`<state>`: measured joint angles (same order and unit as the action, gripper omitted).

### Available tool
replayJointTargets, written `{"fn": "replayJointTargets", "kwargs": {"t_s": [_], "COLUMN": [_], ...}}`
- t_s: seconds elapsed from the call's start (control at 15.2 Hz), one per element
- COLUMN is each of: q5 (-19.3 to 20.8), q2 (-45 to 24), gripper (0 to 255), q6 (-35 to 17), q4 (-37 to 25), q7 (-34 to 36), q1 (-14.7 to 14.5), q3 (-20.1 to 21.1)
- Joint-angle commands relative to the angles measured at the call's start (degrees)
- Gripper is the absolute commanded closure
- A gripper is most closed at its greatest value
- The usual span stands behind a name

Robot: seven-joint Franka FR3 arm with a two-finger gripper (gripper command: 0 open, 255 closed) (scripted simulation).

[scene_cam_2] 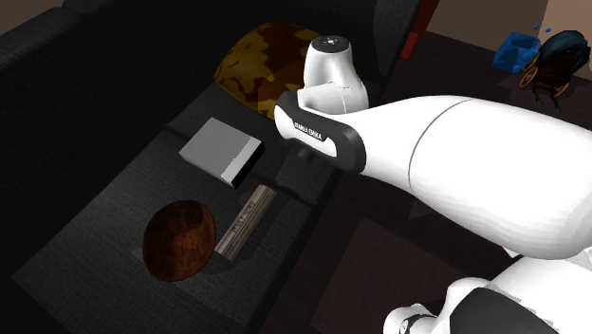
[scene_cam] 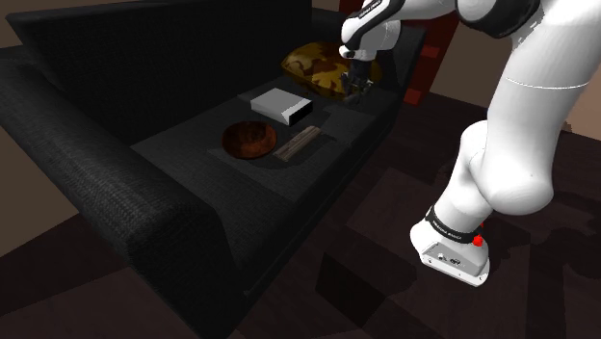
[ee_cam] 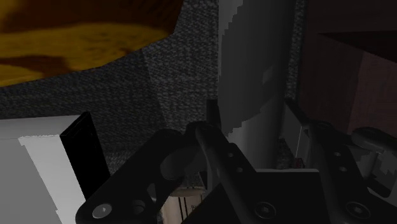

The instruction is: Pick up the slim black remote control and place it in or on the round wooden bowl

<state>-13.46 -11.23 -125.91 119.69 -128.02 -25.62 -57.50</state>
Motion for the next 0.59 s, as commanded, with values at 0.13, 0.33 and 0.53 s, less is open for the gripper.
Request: {"fn": "replayJointTargets", "kwargs": {"t_s": [0.13, 0.33, 0.53], "q5": [2.7, 4.2, 5.8], "q2": [2.4, 3.7, 5.2], "gripper": [255, 255, 255], "q6": [2.5, 4.0, 3.3], "q4": [-1.3, -2.2, -1.0], "q7": [2.0, 3.0, 8.2], "q1": [-1.2, -1.7, -4.9], "q3": [-1.0, -1.4, -0.2]}}
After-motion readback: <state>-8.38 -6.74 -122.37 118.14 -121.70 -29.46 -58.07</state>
